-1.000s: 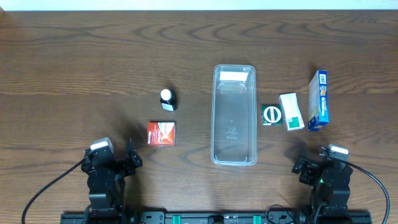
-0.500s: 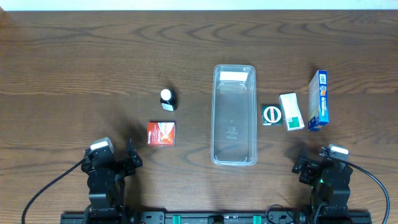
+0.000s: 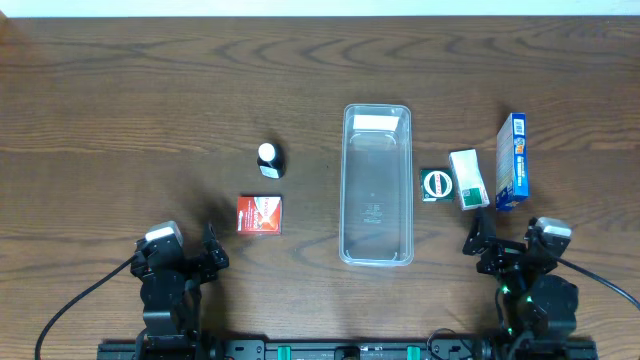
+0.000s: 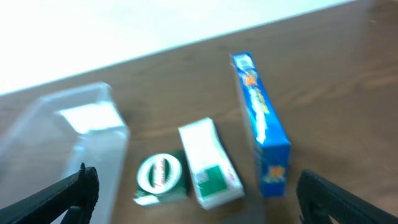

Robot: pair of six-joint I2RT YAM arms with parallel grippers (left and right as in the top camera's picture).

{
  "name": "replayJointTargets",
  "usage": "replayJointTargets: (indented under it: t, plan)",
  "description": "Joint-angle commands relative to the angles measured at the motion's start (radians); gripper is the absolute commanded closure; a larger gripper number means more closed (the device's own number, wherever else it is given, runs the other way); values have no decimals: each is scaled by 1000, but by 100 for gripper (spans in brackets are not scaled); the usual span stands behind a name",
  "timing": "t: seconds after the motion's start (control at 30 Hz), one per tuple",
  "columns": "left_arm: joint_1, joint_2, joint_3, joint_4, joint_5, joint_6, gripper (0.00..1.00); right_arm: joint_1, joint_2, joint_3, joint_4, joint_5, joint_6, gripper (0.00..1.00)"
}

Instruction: Pack container

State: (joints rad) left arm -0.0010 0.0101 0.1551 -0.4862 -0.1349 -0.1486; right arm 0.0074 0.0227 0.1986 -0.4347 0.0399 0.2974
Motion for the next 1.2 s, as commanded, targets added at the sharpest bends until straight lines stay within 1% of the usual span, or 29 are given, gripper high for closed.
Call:
replayJointTargets:
  t: [0.0,0.07,0.13,0.37,0.43,0.5,0.63,0.77,0.87,0.97,1.07,1.13,1.17]
  plan:
    - [5,-3,-18,2,-8,17,2,-7,74,130,9,-71,34,1]
    - [5,-3,-18,1,-8,17,2,-7,179,236,-17,-70,10,1]
    - [5,-3,-18,2,-8,17,2,-7,332,379,-83,-56,-29,1]
    - [5,-3,-18,2,-8,17,2,-7,910,917,-414,104,-114,1]
    - [5,-3,-18,1,-8,17,2,-7,1032,1022,-465,102,-136,1]
    - [5,-3,-18,1,-8,17,2,-9,1135,1091,-494,103,-151,1]
    - [5,-3,-18,2,-8,17,2,-50,1290,1119,-473,129,-171,1]
    - [5,-3,-18,2,-8,17,2,-124,1420,1119,-463,128,-147,9]
    - [5,-3,-18,2,-8,17,2,-164,1504,1119,-450,99,-134,9]
    - [5,-3,-18,2,-8,17,2,-175,1575,1119,-431,50,-134,16]
    - [5,-3,-18,1,-8,17,2,-175,1643,1119,-402,31,-134,19]
    - [5,-3,-18,2,-8,17,2,-175,1679,1119,-394,23,-134,25]
    - [5,-3,-18,2,-8,17,2,-175,1693,1119,-393,23,-134,29]
